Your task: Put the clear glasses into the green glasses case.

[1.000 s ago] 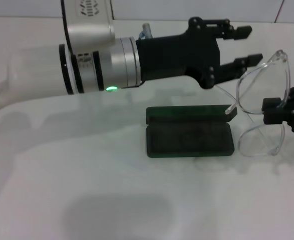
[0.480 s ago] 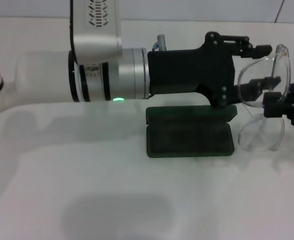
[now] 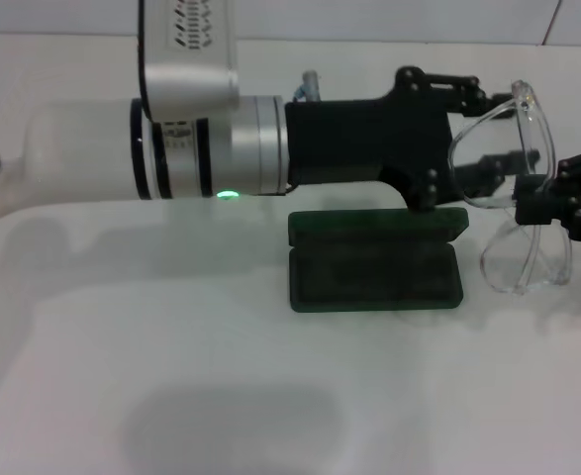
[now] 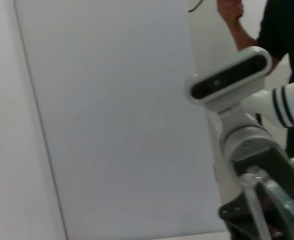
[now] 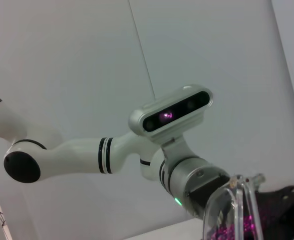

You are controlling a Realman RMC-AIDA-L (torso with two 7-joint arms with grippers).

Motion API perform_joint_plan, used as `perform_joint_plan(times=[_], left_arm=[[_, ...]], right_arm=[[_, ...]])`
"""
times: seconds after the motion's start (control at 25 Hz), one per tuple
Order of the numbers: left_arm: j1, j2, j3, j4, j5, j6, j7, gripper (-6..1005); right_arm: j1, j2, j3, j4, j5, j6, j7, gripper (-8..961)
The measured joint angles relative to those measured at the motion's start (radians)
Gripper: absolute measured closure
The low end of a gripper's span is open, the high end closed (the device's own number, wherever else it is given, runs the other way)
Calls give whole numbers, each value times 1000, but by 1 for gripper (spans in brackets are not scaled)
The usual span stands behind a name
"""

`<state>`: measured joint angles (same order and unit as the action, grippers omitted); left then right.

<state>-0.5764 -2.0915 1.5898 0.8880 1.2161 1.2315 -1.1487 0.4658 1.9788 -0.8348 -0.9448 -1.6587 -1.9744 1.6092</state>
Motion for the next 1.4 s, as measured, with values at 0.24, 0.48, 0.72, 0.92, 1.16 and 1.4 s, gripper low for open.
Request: perform_joint_plan(times=[0.24, 0.48, 0.72, 0.92, 1.16, 1.4], left_arm=[[7, -2, -22, -2, -18, -9, 10, 498], [34, -2, -61, -3, -79, -47, 49, 498], [56, 3, -189, -78, -145, -32, 48, 498], [55, 7, -227, -154, -111, -18, 36, 498], [45, 5, -223, -182, -47, -19, 17, 497], [-19, 5, -222, -232, -15, -27, -4, 497]], right_arm=[[2, 0, -4, 0, 0, -1, 0, 861], [2, -3, 26, 21, 13, -2, 0, 864], [-4, 1, 167, 85, 73, -21, -30, 865], [-4, -16, 220, 174, 185, -88, -107, 865], [-4, -3, 214, 180, 211, -174, -240, 865], [-9, 7, 165, 185, 217, -176, -270, 865]])
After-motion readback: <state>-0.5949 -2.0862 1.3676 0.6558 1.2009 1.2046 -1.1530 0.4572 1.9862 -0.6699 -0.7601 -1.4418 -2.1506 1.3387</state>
